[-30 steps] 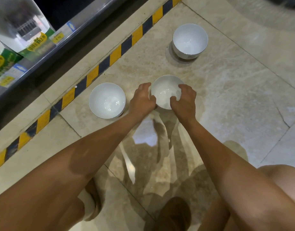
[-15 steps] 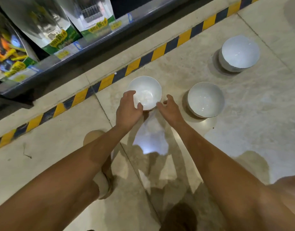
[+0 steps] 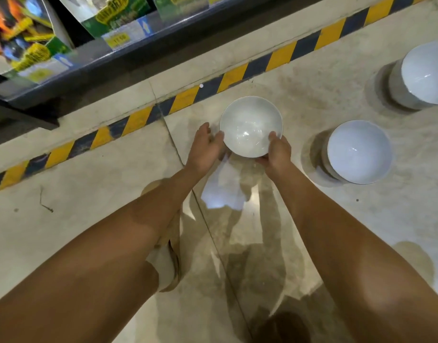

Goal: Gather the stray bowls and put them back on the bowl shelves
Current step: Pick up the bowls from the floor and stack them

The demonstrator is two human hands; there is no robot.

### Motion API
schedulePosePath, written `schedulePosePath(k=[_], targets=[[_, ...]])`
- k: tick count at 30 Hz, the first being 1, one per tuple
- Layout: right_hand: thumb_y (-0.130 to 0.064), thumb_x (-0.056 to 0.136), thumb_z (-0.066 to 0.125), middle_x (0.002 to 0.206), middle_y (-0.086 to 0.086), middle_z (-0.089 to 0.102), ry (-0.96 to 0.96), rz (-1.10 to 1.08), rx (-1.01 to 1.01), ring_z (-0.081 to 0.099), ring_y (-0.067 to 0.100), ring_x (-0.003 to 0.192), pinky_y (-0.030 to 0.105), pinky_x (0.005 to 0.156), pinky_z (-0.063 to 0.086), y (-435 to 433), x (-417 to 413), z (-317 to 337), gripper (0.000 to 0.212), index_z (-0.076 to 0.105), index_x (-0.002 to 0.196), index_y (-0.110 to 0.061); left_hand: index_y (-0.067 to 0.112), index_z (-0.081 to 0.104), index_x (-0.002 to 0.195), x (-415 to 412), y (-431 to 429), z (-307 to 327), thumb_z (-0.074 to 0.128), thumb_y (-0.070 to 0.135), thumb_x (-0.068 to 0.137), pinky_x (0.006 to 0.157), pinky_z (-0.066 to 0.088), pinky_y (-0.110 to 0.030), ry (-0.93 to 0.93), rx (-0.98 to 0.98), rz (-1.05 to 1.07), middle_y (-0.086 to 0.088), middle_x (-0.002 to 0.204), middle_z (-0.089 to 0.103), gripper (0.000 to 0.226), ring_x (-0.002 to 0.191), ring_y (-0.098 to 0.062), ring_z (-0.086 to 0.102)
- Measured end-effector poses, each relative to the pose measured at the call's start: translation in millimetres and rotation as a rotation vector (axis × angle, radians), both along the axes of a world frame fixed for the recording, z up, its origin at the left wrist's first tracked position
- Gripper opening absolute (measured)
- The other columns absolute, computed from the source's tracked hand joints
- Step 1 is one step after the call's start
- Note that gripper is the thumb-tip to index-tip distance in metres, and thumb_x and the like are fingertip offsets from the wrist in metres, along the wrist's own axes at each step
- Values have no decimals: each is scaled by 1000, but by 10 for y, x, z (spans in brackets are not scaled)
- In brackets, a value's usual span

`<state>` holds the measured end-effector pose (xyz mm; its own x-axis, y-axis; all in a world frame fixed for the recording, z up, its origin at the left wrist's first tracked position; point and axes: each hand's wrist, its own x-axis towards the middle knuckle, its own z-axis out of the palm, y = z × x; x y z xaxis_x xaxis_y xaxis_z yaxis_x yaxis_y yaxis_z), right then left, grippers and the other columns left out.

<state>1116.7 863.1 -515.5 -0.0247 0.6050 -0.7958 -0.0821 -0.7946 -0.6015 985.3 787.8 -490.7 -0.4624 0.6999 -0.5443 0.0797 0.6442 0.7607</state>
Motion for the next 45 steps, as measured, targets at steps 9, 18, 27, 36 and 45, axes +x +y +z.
schedulePosePath(k=[9, 18, 27, 36, 45], targets=[[-27, 100, 39, 118, 7, 56, 5, 71, 13, 58, 27, 100, 36, 64, 57, 109, 231, 89, 24, 47, 122, -23, 18, 46, 130, 148, 122, -24, 27, 43, 101, 96, 43, -26, -199, 53, -53, 2, 121, 56, 43, 111, -12, 53], [-29, 97, 43, 123, 9, 57, -59, 28, 78, 57, 31, 102, 28, 53, 52, 229, 746, 576, 32, 49, 127, -20, 23, 53, 106, 491, 355, 495, 34, 30, 99, 66, 44, -18, -150, 114, 10, 7, 101, 60, 21, 87, -5, 57], [-26, 97, 43, 115, 9, 55, -161, -99, 158, 55, 29, 103, 46, 85, 53, 272, 1434, 1109, 17, 50, 112, -21, 10, 59, 116, 1081, 564, 958, 36, 23, 101, 61, 45, -3, -142, 228, -213, 1, 106, 60, 30, 91, -11, 59], [-22, 95, 42, 105, 2, 50, -223, -220, 173, 51, 23, 96, 42, 74, 56, 205, 2157, 1157, 32, 49, 125, -14, 13, 57, 118, 1788, 775, 891, 39, 28, 100, 73, 44, -17, -191, 198, -374, 2, 111, 58, 29, 102, -17, 58], [-22, 94, 43, 87, -6, 51, -232, -242, 177, 54, 20, 89, 53, 91, 52, 278, 2260, 700, 12, 51, 101, -17, 20, 56, 106, 1903, 917, 466, 41, 29, 98, 86, 46, -30, -170, 170, -391, -2, 115, 60, 19, 105, -22, 59]])
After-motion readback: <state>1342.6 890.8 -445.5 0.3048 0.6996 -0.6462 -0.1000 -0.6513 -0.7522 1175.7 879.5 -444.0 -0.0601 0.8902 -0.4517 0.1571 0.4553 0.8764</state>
